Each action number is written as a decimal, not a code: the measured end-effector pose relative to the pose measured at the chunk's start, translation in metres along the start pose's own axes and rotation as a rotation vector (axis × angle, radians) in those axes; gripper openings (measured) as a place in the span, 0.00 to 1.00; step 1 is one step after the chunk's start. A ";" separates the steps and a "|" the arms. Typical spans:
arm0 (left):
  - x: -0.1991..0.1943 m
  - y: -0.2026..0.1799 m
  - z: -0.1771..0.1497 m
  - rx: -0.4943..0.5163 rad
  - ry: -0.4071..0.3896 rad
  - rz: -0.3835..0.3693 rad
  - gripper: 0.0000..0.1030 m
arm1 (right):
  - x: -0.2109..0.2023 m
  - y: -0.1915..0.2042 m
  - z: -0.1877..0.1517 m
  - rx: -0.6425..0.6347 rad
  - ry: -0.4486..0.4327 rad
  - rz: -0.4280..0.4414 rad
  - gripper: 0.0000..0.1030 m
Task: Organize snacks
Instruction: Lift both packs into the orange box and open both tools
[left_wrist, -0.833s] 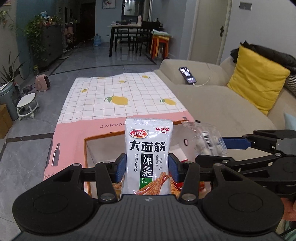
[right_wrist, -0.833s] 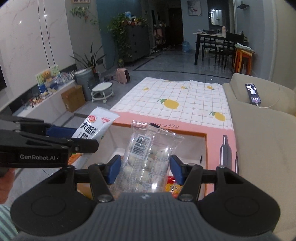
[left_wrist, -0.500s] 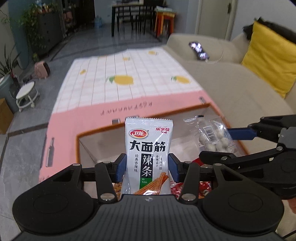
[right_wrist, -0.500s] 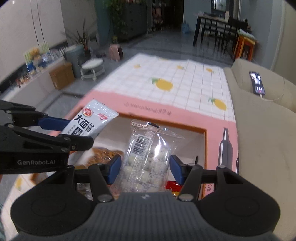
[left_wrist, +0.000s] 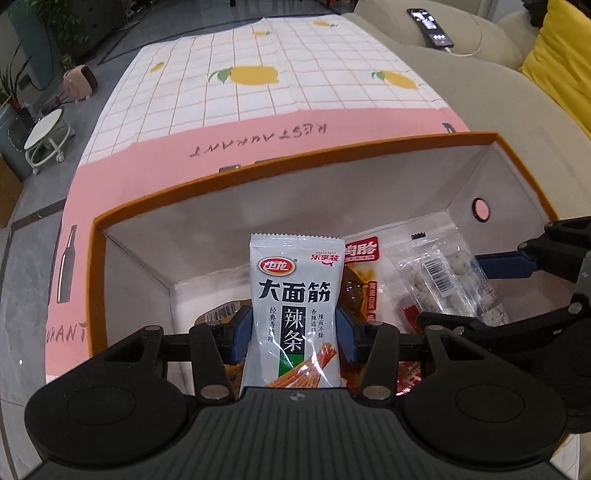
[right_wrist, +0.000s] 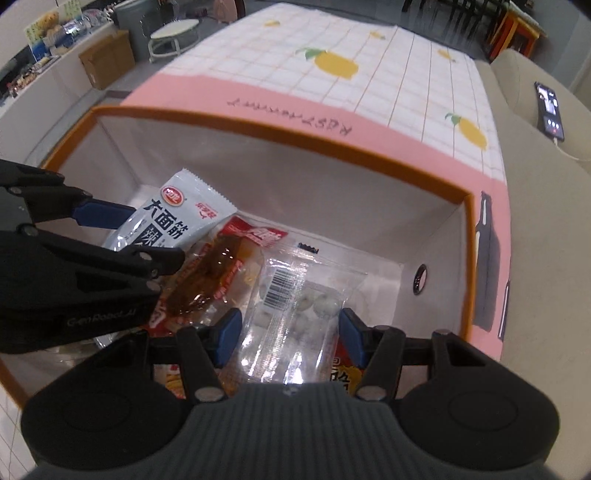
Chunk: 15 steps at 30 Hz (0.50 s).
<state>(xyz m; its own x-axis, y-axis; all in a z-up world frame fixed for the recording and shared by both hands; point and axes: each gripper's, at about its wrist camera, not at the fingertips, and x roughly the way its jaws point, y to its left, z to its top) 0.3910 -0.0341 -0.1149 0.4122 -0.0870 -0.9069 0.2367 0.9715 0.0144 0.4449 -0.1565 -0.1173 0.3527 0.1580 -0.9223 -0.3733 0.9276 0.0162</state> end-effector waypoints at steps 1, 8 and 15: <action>0.002 -0.001 0.001 0.003 0.005 0.006 0.53 | 0.001 0.000 0.000 0.003 0.006 0.002 0.54; 0.014 0.002 0.002 -0.004 0.049 0.008 0.53 | 0.010 -0.001 0.004 0.028 0.030 -0.005 0.56; 0.008 0.000 0.001 0.026 0.052 0.032 0.60 | 0.006 0.000 0.005 0.023 0.043 -0.028 0.60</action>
<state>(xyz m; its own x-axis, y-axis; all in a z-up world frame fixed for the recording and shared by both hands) 0.3955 -0.0348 -0.1218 0.3742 -0.0433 -0.9263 0.2474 0.9674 0.0547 0.4512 -0.1533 -0.1209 0.3254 0.1182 -0.9382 -0.3440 0.9390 -0.0010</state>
